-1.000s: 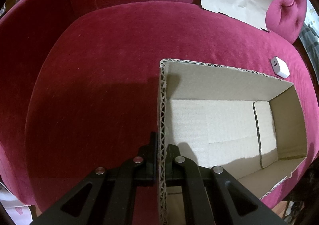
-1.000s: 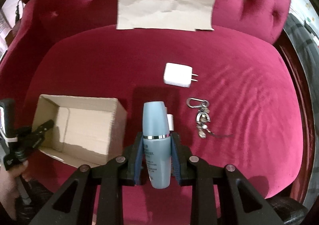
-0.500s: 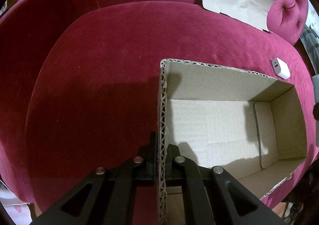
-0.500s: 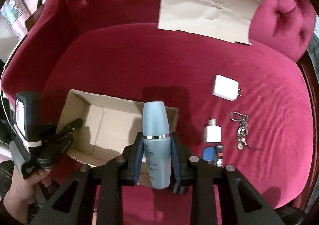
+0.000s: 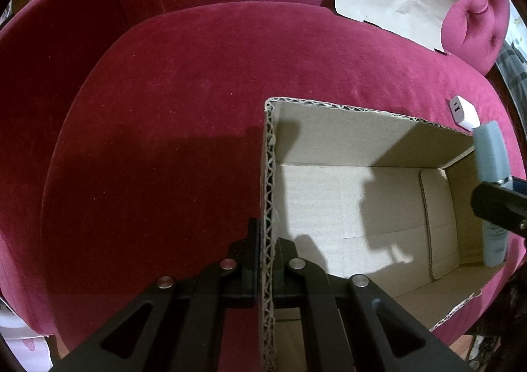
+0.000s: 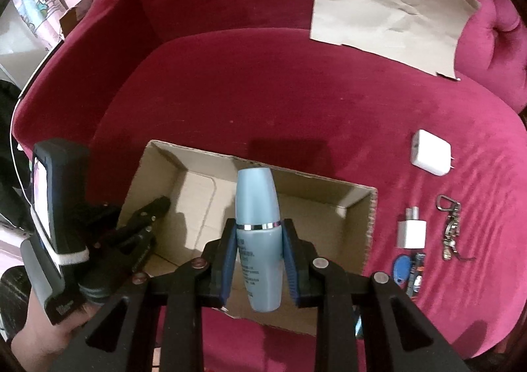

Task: Organize rigid objects
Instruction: 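Lower the bottle into the box and open the right gripper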

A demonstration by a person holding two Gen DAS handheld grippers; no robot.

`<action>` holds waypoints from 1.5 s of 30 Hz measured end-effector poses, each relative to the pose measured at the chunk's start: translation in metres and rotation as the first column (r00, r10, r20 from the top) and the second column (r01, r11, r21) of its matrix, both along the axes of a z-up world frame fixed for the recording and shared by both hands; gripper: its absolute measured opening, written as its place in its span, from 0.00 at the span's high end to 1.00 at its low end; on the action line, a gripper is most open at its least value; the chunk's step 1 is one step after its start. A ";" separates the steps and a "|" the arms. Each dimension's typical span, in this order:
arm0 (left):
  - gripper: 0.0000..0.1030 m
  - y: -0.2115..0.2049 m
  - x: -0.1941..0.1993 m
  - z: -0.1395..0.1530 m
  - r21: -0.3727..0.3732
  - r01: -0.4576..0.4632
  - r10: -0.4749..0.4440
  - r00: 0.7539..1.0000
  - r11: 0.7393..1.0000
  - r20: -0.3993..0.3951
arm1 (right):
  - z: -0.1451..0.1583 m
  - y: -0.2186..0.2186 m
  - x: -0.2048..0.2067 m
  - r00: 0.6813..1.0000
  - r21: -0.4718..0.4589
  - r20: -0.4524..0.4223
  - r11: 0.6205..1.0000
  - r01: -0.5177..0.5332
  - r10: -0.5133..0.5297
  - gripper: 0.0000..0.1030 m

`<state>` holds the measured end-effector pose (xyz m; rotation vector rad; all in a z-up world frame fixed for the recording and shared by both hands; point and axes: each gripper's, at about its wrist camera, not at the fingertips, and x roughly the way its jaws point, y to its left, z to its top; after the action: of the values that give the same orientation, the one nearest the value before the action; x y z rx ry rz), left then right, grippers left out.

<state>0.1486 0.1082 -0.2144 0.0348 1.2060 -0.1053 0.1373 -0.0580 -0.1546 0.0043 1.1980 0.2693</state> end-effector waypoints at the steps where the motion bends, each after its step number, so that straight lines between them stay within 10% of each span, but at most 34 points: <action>1: 0.97 0.000 0.000 0.000 0.000 0.000 0.000 1.000 1.000 0.000 | -0.003 0.003 0.001 1.000 0.011 -0.006 1.000 -0.002 0.002 0.73; 20: 0.97 0.001 0.000 0.000 -0.001 -0.001 0.001 1.000 1.000 0.000 | -0.027 0.030 0.007 0.999 0.072 -0.027 0.996 -0.044 0.046 0.72; 27: 0.97 0.003 -0.001 0.000 -0.004 -0.003 0.003 1.000 1.000 -0.001 | -0.017 0.023 0.009 1.000 0.006 0.028 1.000 -0.007 0.007 0.14; 31: 0.97 0.003 -0.001 0.000 -0.004 -0.003 0.003 1.000 1.000 -0.001 | -0.016 0.021 0.010 0.999 -0.004 0.036 1.000 -0.002 0.002 0.02; 45: 0.97 0.002 -0.002 0.000 -0.002 -0.001 0.001 1.000 1.000 -0.001 | -0.003 0.004 0.005 0.997 -0.034 0.074 0.999 0.029 -0.027 0.00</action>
<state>0.1470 0.1104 -0.2146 0.0320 1.2067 -0.1055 0.1423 -0.0538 -0.1579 -0.0196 1.1289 0.2218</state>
